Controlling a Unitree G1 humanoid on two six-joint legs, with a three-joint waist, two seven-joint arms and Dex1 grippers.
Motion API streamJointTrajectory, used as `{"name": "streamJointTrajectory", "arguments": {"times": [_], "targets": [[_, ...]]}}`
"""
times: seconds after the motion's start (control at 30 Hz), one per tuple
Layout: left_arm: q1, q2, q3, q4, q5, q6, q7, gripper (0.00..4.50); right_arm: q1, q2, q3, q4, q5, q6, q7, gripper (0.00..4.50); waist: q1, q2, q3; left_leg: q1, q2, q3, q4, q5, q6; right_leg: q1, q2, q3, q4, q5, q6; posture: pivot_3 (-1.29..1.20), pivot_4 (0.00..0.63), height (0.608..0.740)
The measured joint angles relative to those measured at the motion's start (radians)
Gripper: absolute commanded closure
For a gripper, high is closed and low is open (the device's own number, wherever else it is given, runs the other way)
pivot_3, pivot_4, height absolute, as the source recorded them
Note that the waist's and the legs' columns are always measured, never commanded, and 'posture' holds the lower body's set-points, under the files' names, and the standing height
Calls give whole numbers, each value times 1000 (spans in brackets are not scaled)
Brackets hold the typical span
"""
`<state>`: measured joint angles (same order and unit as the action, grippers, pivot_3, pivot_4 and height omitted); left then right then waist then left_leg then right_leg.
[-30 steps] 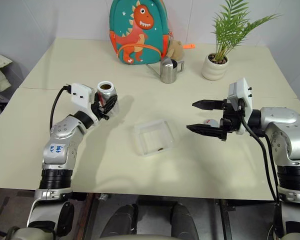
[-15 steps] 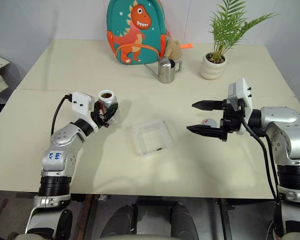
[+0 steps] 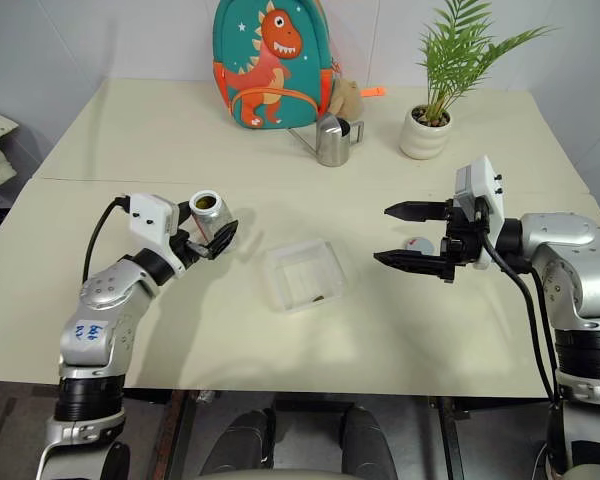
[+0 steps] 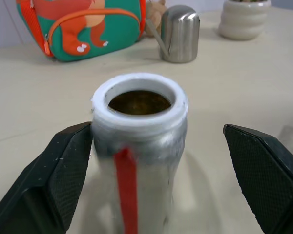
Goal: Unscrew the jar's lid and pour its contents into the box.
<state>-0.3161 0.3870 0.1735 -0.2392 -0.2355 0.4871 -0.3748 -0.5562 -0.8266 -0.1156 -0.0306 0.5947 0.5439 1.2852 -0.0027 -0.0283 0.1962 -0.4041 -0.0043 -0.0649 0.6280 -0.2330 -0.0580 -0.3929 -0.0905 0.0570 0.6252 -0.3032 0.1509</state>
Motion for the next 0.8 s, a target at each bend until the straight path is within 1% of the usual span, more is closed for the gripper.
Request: {"name": "streamJointTrajectory", "arguments": {"times": [0.17,0.23,0.37,0.43,0.5,0.57,0.67,0.73,0.8], "targets": [[61,91,49,-85,-54,93,-42,16,-9,-9,0,11,-6,-1,13,0,0,0,0,0,0,0,-1,0,0,0,0,0,-1,0,-1,0,150,740],[80,113,65,-108,-82,130,-62,16,-10,-16,0,25,-12,-1,18,0,0,0,0,0,0,0,-1,0,0,0,0,0,-1,0,-1,0,150,740],[138,208,114,-156,-166,182,-157,16,-12,-36,0,42,-17,-8,37,0,-1,0,0,0,1,0,-2,-1,-1,0,0,0,-2,-1,-2,0,150,740],[168,255,178,-158,-233,128,-275,16,-12,-60,-2,57,-17,-17,56,0,-2,0,0,0,1,1,-4,-1,-1,-1,-1,-1,-4,-1,-3,0,150,740],[158,261,286,-131,-314,6,-404,16,-14,-91,-9,91,-27,-34,78,0,-1,0,0,0,1,2,-5,-1,-1,-1,-2,-3,-5,-4,-8,0,150,740],[137,305,351,-71,-359,-89,-520,16,-19,-103,-11,114,-38,-55,85,0,-2,0,0,1,1,3,-6,-1,-1,-1,-2,-3,-5,-6,-12,0,150,740],[147,377,366,63,-384,-177,-709,16,-20,-103,-11,109,-37,-61,71,0,-3,2,0,2,1,4,-8,-1,-1,-1,-3,-2,-5,-6,-13,0,150,740],[157,385,352,118,-388,-203,-791,16,-9,-103,-17,89,-33,-61,61,0,-4,2,0,2,1,5,-8,-2,0,-1,-3,-1,-6,-6,-12,0,150,740],[150,404,326,166,-391,-219,-852,16,20,-102,-28,50,-21,-59,48,0,-4,1,0,1,2,5,-8,-3,0,-2,-2,-2,-6,-3,-7,0,150,740]]}}
